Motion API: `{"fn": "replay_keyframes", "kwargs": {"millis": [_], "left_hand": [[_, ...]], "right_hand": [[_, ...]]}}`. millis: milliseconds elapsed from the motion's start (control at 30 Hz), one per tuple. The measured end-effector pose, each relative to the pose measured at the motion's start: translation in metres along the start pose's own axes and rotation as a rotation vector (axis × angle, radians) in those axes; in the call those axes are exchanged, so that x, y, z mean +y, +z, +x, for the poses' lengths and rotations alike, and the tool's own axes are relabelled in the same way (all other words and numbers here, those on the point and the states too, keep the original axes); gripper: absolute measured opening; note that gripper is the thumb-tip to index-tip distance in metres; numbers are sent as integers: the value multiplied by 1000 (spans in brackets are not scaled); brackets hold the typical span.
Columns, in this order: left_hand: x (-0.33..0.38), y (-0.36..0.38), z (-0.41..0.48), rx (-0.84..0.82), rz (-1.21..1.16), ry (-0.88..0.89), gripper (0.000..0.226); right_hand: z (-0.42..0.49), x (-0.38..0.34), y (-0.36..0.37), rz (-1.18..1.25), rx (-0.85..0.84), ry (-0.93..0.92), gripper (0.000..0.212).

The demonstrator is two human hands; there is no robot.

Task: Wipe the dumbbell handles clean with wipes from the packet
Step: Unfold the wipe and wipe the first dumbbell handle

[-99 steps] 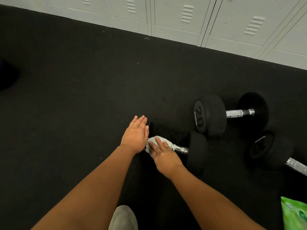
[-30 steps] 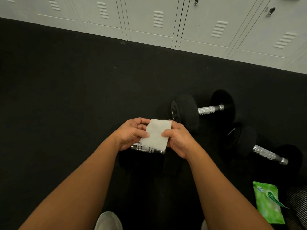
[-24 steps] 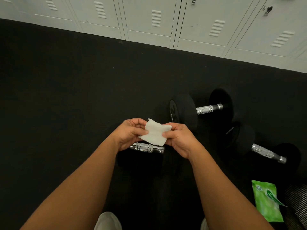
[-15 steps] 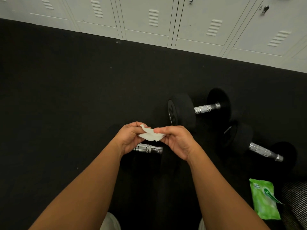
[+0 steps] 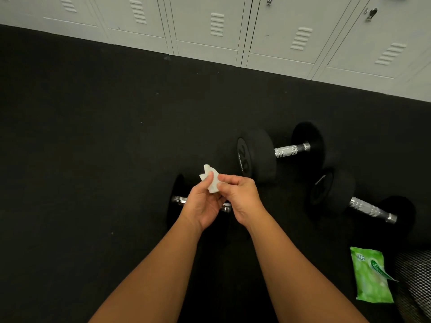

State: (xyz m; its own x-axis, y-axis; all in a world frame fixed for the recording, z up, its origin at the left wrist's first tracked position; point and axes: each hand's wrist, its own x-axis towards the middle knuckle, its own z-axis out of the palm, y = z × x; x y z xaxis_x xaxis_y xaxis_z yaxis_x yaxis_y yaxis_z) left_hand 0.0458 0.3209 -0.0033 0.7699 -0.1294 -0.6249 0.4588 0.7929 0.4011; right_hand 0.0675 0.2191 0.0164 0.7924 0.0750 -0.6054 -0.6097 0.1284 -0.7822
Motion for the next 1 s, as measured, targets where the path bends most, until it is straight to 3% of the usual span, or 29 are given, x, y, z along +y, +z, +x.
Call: {"fn": "replay_keyframes", "kwargs": {"millis": [100, 167, 267, 367, 567, 700, 900, 1000], "left_hand": [[3, -1, 6, 113, 30, 30, 33], [6, 1, 8, 175, 134, 79, 30], [10, -4, 8, 329, 696, 237, 29], [11, -18, 8, 419, 1190, 393, 23], [-4, -34, 16, 444, 1519, 390, 32], [-24, -42, 28, 371, 1739, 499, 32], [-50, -41, 32, 132, 2143, 519, 53], [-55, -57, 23, -22, 2316, 551, 71]], "right_hand": [[1, 3, -6, -237, -15, -65, 25], [4, 6, -14, -515, 77, -257, 21], [9, 13, -31, -918, 243, -552, 22], [19, 25, -47, -1150, 223, -617, 31], [32, 43, -52, -1163, 112, -617, 34], [37, 42, -61, -1183, 75, -631, 34], [43, 47, -63, -1101, 75, -651, 32], [46, 50, -64, -1065, 80, -670, 42]]}}
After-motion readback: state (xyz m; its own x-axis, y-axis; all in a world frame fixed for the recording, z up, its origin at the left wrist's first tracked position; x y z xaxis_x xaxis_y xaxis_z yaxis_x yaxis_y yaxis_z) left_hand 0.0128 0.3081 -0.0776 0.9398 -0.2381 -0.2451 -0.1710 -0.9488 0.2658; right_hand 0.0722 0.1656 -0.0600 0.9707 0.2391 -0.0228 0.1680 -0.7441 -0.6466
